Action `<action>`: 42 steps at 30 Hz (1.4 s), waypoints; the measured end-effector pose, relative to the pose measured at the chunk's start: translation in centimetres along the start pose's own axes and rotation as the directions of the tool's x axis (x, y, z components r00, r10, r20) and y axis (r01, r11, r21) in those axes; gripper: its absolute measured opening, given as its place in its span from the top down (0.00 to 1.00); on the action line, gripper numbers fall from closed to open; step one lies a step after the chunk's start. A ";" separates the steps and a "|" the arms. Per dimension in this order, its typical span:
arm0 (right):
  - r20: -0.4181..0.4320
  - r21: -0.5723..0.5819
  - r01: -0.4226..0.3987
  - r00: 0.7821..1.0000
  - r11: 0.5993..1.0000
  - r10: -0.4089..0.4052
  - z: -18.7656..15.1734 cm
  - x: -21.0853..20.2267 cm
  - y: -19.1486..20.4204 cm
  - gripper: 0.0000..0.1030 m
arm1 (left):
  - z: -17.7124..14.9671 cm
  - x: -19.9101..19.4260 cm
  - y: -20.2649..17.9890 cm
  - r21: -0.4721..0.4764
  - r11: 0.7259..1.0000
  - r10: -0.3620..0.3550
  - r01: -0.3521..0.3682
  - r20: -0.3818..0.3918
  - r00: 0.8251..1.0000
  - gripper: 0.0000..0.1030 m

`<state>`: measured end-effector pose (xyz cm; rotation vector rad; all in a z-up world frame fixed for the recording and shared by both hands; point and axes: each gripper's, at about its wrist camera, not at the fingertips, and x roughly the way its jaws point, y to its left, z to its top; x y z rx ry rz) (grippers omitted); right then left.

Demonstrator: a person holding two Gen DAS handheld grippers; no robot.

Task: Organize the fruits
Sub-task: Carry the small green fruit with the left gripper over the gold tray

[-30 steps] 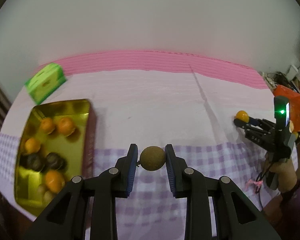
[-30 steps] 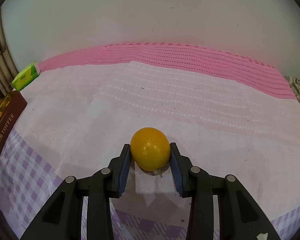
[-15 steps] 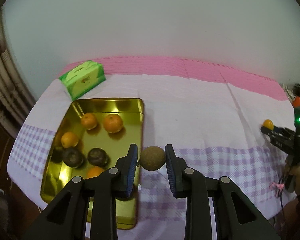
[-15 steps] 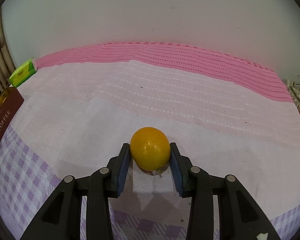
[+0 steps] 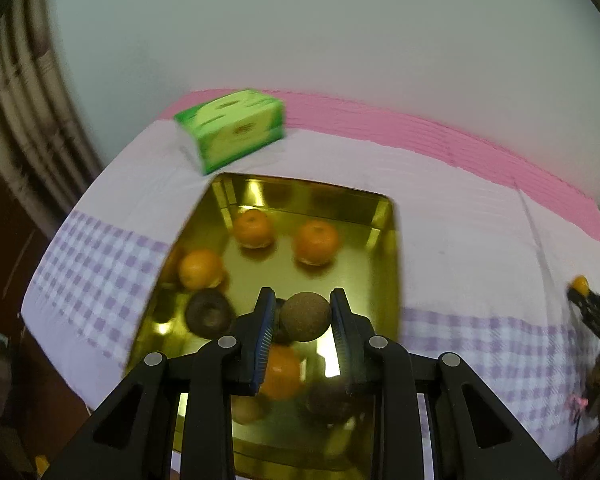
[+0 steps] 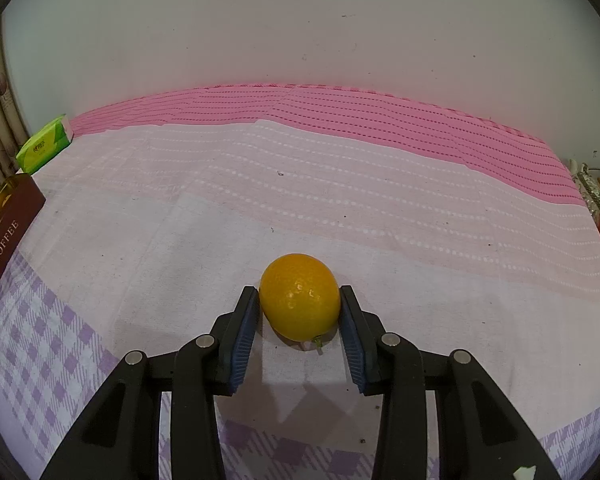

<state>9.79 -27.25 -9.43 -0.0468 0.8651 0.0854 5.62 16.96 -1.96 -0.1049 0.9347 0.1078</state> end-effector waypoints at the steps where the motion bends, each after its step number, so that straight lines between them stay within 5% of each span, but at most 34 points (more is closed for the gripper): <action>1: 0.000 0.001 -0.001 1.000 1.000 0.001 0.0 0.0 0.0 0.64 | 0.1 0.2 0.6 -0.014 1.000 0.008 -0.008 -0.002 1.000 0.72; 9: 0.000 0.000 0.000 1.000 1.000 0.000 0.0 0.0 0.1 0.64 | 0.1 2.2 4.3 -0.115 0.993 0.011 -0.017 -0.050 0.999 0.72; 29: 0.000 0.001 -0.002 1.000 1.000 0.002 0.0 0.0 0.0 0.63 | 2.2 3.3 2.0 -0.046 0.999 -0.028 0.028 -0.009 1.000 0.72; 42: 0.000 0.001 -0.002 1.000 1.000 0.002 -0.1 0.0 0.0 0.63 | 4.5 7.2 2.2 -0.032 0.999 0.018 -0.020 -0.059 0.998 0.72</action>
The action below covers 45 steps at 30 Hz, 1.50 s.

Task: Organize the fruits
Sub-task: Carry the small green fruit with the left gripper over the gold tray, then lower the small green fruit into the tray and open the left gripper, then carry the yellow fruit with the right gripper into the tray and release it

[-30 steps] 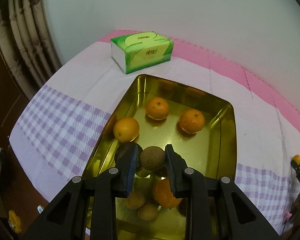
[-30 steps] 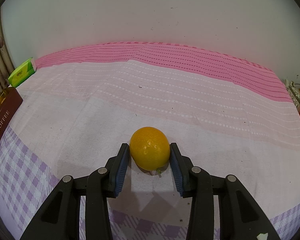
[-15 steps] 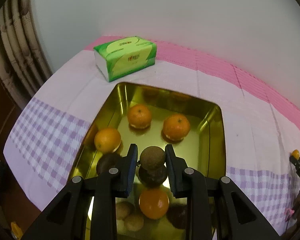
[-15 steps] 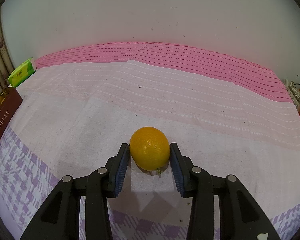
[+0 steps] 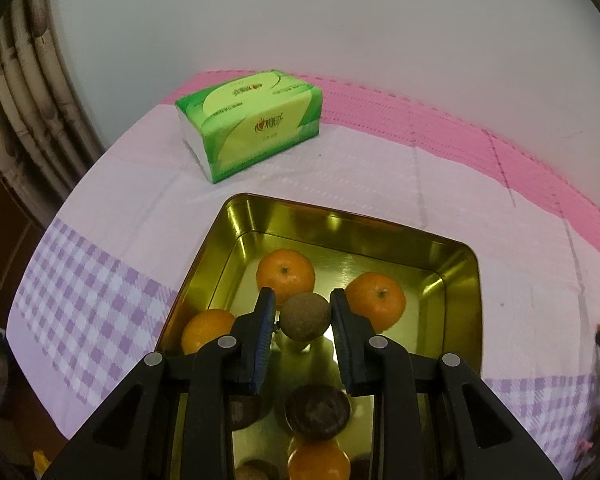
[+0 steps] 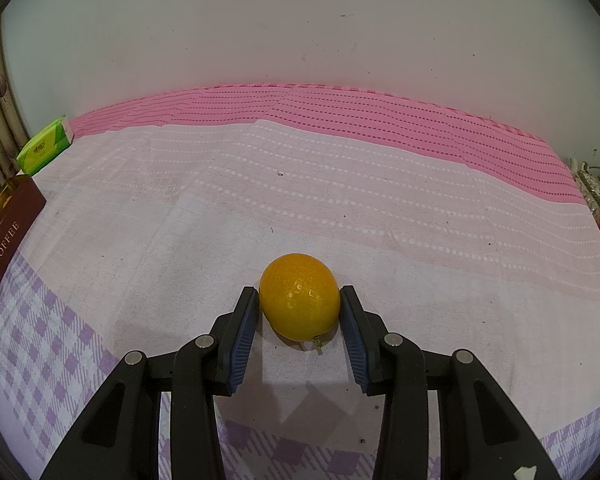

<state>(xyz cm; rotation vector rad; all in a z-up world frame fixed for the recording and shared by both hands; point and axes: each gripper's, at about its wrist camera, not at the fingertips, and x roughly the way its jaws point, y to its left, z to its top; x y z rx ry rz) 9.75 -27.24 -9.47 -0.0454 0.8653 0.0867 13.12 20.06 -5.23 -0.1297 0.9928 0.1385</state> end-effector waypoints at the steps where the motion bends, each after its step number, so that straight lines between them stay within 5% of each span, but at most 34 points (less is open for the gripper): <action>1: 0.000 0.000 0.000 1.000 1.000 0.000 0.0 0.0 0.1 0.63 | 0.0 0.2 0.0 -0.001 1.000 0.002 -0.002 -0.003 1.000 0.72; 19: 0.000 -0.002 0.000 1.000 1.000 0.000 0.0 0.0 -0.1 0.61 | -0.3 0.9 -0.3 0.031 0.999 0.023 -0.023 -0.009 1.000 0.72; 31: 0.000 -0.006 0.002 1.000 1.000 -0.002 0.1 0.0 -0.3 0.61 | -1.2 -4.3 -2.1 0.072 0.991 0.105 -0.110 0.066 0.992 0.69; 36: 0.001 -0.006 0.002 1.000 1.000 -0.002 0.1 0.0 -0.4 0.66 | -2.8 -8.0 -2.2 0.049 0.993 0.107 -0.112 0.089 0.990 0.60; 40: -0.016 0.015 -0.001 1.000 1.000 0.001 0.1 0.0 0.0 0.67 | -4.5 -10.7 -2.2 0.051 0.989 0.132 -0.140 0.129 0.983 0.40; 45: -0.030 0.035 -0.073 0.997 0.997 0.074 -0.2 -0.6 1.9 0.67 | -6.4 -12.7 -1.8 0.052 0.986 0.150 -0.159 0.144 0.978 0.37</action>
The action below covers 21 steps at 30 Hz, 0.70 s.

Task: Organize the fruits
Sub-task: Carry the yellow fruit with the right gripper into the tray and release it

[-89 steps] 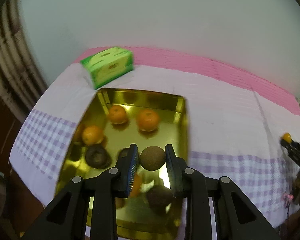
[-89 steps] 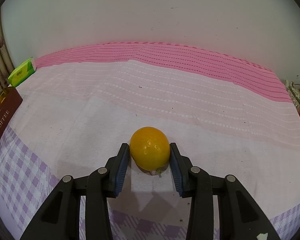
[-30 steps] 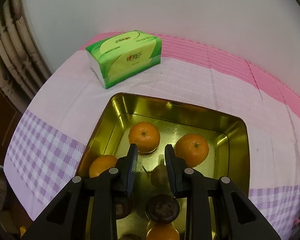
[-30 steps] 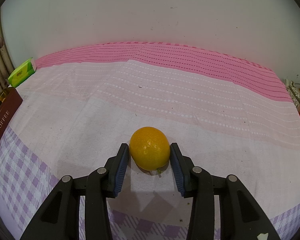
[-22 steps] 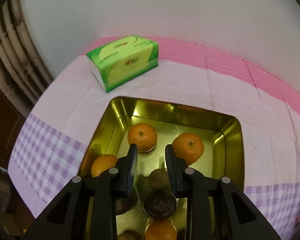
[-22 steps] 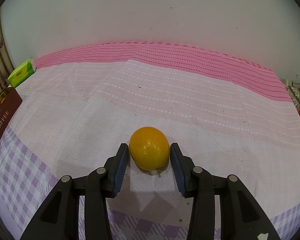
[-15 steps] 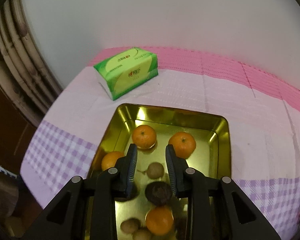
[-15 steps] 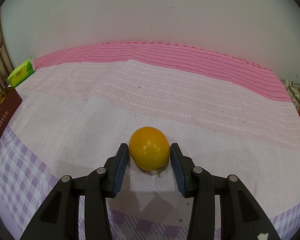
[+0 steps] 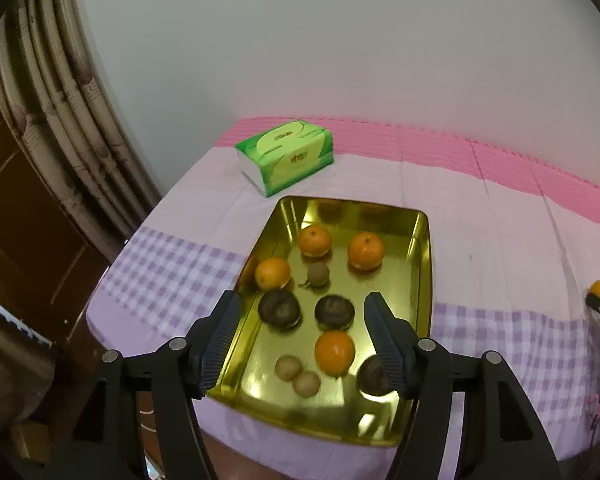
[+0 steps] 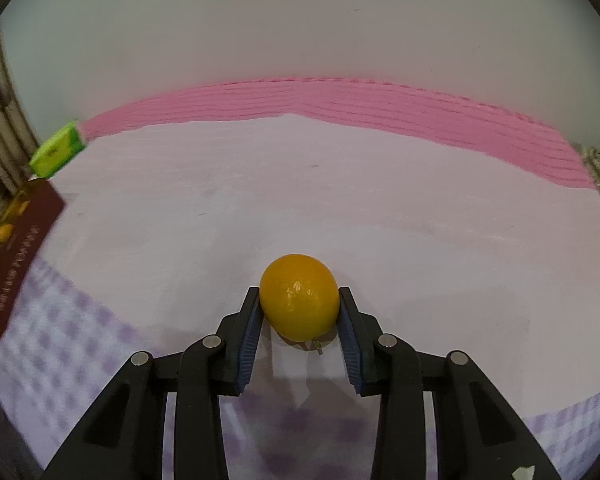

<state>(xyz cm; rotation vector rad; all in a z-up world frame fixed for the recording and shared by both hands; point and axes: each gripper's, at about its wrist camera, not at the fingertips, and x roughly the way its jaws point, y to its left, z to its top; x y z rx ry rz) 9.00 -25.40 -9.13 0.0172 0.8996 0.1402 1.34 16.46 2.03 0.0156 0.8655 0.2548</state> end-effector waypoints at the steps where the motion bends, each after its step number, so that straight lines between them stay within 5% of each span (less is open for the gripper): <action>1: -0.003 0.000 -0.012 1.000 1.000 0.012 -0.1 -0.1 0.5 0.67 | -0.3 -0.2 0.1 -0.004 1.000 -0.005 0.005 -0.005 1.000 0.36; 12: -0.005 -0.022 -0.169 0.986 0.985 0.169 0.6 -1.8 7.6 0.67 | -2.4 -0.4 1.8 -0.036 0.999 0.003 -0.005 -0.036 0.999 0.30; 21: -0.001 -0.148 -0.311 0.949 0.939 0.314 2.2 -4.6 16.5 0.67 | -2.8 1.1 2.6 -0.053 0.999 0.006 -0.010 -0.070 0.998 0.29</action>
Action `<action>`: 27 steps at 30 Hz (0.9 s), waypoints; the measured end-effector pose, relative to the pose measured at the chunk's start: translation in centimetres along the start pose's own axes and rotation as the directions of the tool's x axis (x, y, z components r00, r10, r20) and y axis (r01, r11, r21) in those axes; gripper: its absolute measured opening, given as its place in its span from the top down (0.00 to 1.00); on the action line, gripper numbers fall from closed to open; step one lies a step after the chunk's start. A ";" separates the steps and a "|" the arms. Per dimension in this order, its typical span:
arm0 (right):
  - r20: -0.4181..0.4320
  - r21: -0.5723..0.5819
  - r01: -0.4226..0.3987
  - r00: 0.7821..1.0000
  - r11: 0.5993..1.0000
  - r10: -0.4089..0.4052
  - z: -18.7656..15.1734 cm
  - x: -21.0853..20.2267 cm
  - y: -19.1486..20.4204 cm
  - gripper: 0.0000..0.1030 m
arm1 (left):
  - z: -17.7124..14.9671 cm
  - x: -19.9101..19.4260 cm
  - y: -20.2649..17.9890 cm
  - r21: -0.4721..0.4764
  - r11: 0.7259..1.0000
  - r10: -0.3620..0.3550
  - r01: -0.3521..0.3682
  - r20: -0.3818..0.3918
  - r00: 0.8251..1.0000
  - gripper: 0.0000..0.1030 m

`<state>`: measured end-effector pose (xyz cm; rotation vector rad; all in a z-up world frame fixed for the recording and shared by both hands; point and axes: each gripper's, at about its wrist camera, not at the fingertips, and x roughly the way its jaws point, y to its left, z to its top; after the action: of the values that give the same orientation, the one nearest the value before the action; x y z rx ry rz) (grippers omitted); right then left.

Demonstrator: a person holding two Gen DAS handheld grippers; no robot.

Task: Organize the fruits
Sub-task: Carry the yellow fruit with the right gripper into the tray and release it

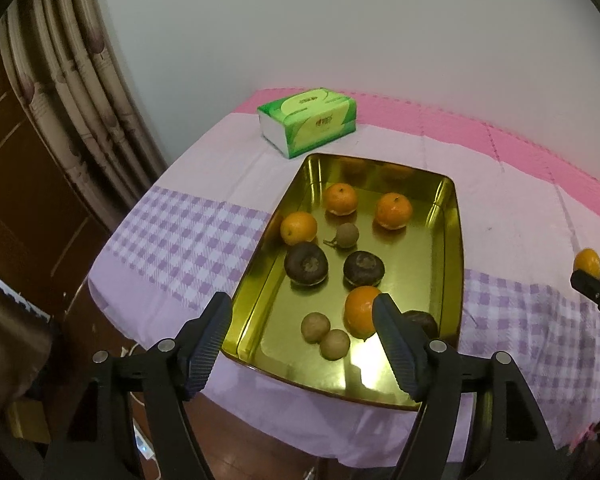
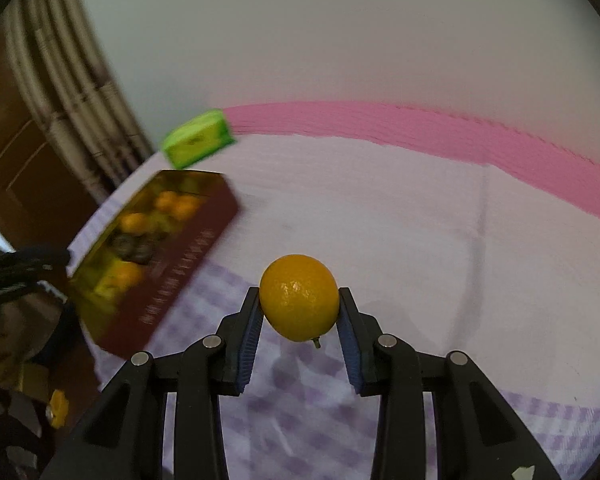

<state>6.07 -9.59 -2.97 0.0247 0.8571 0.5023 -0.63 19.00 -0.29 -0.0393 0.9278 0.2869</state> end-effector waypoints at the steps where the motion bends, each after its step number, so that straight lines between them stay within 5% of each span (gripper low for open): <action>1: 0.001 -0.012 -0.015 1.000 1.000 0.015 0.4 0.1 0.8 0.67 | 0.0 0.1 0.1 -0.003 1.000 0.001 -0.001 -0.002 1.000 0.29; 12: -0.012 -0.085 -0.169 0.986 0.982 0.168 4.0 2.0 8.4 0.67 | -0.1 1.4 1.3 -0.040 0.999 0.007 -0.008 -0.028 1.000 0.29; 27: -0.077 -0.118 -0.203 0.978 0.972 0.195 6.1 7.8 13.0 0.67 | 0.1 2.1 2.3 -0.073 0.997 0.012 -0.015 -0.044 0.999 0.28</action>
<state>9.37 6.42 -1.73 -0.0211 0.8900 0.7483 0.07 21.76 -1.67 -0.1076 0.9606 0.3340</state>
